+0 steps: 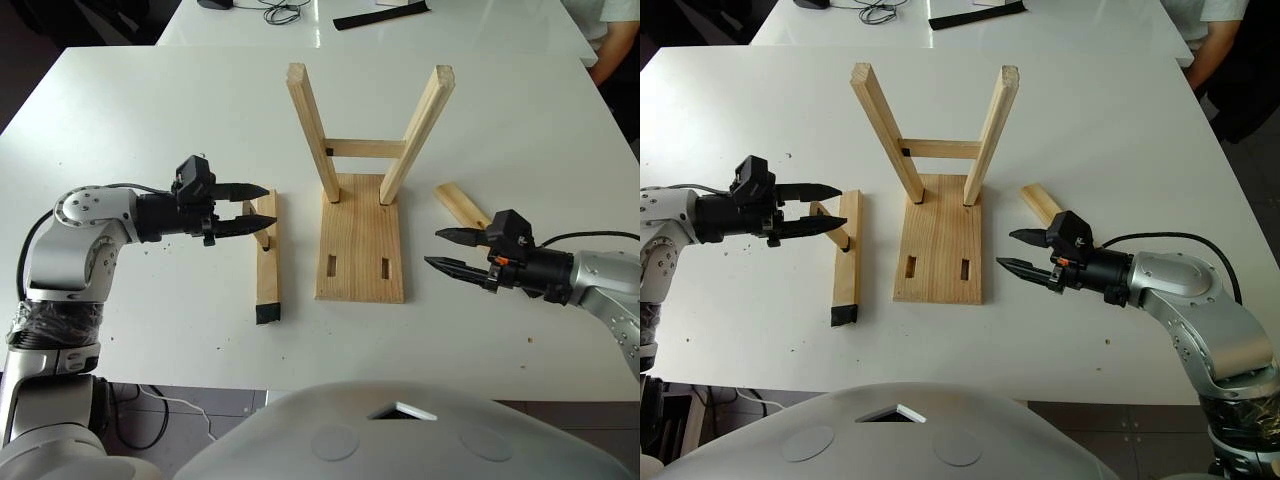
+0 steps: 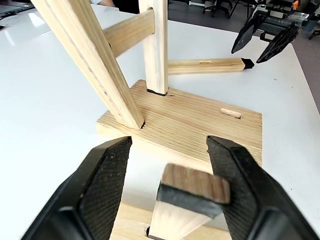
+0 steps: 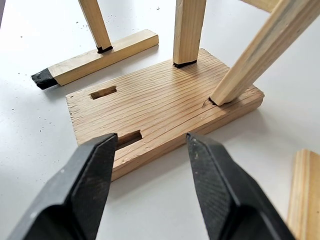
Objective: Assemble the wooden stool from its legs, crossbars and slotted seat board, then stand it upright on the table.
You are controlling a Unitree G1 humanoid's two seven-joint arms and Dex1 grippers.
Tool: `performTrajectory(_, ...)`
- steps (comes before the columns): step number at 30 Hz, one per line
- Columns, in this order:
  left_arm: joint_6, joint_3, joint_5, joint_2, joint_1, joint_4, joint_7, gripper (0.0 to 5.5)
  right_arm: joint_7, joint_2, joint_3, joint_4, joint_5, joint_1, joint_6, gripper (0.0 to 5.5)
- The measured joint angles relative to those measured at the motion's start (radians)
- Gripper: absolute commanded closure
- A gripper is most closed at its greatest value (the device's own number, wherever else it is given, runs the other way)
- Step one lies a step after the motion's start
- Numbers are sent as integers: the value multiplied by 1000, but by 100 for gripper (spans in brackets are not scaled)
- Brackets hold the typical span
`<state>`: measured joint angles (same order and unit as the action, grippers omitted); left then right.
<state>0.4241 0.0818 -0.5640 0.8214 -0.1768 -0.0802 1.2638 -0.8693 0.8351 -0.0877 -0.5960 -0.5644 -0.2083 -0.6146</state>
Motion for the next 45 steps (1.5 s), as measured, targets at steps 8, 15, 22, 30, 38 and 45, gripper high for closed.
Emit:
performTrajectory(8,197,137,-248,-49,-108,-124,-146,254,0,0,-13,0,0,-3,9,296)
performTrajectory(15,238,137,-268,-85,-84,-160,-231,200,-2,0,-14,8,0,-2,15,296)
performTrajectory(22,247,139,-301,-100,-76,-189,-253,200,-13,3,-15,14,-4,8,15,296)
performTrajectory(30,252,140,-306,-102,-70,-171,-236,200,-19,3,-23,14,-11,18,13,296)
performTrajectory(38,169,-10,-171,-178,91,-40,-187,200,-22,4,-23,13,-13,17,7,296)
performTrajectory(45,174,38,-195,-203,77,-24,-193,200,-28,9,-29,12,-20,17,-6,296)
